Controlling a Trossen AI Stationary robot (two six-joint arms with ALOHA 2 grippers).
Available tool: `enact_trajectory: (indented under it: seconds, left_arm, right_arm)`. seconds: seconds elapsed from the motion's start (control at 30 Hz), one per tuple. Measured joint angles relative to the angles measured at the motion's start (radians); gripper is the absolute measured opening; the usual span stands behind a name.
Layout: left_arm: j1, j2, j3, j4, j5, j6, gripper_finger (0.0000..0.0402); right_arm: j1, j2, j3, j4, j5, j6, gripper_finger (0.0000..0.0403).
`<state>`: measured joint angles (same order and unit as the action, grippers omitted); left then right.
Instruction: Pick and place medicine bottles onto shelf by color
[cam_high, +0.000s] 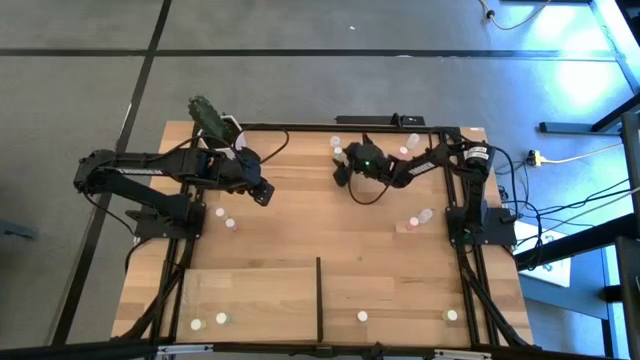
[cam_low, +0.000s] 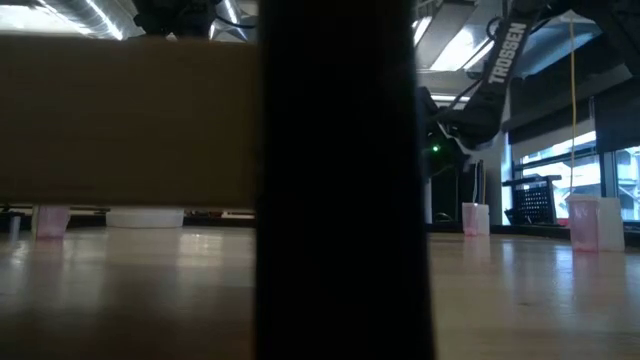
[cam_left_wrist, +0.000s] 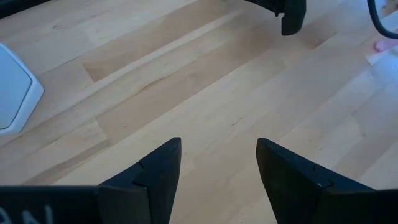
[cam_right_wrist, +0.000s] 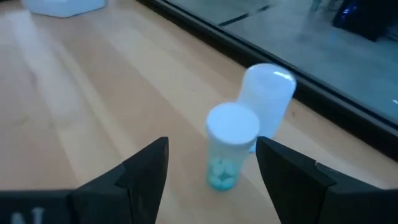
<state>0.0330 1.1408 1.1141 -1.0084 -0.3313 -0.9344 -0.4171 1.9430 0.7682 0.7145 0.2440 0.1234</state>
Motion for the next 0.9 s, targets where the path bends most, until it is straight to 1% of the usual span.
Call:
enact_trajectory:
  seconds: [0.13,0.37,0.53,0.73,0.9]
  left_arm:
    - [0.000,0.000,0.000,0.000,0.000,0.000,0.0202]
    - [0.000,0.000,0.000,0.000,0.000,0.000,0.0202]
    - [0.000,0.000,0.000,0.000,0.000,0.002,0.0202]
    - [0.000,0.000,0.000,0.000,0.000,0.002,0.0202]
    - [0.000,0.000,0.000,0.000,0.000,0.003,0.0202]
  right_arm:
    - [0.000,0.000,0.013,-0.046,0.006,0.005,0.0244]
    - [0.000,0.000,0.013,-0.064,0.007,0.009,0.0244]
    - [0.000,0.000,0.013,-0.063,0.035,0.083,0.0244]
    - [0.000,0.000,0.013,-0.062,0.022,0.073,0.0244]
    - [0.000,0.000,0.013,-0.062,-0.002,0.016,0.0244]
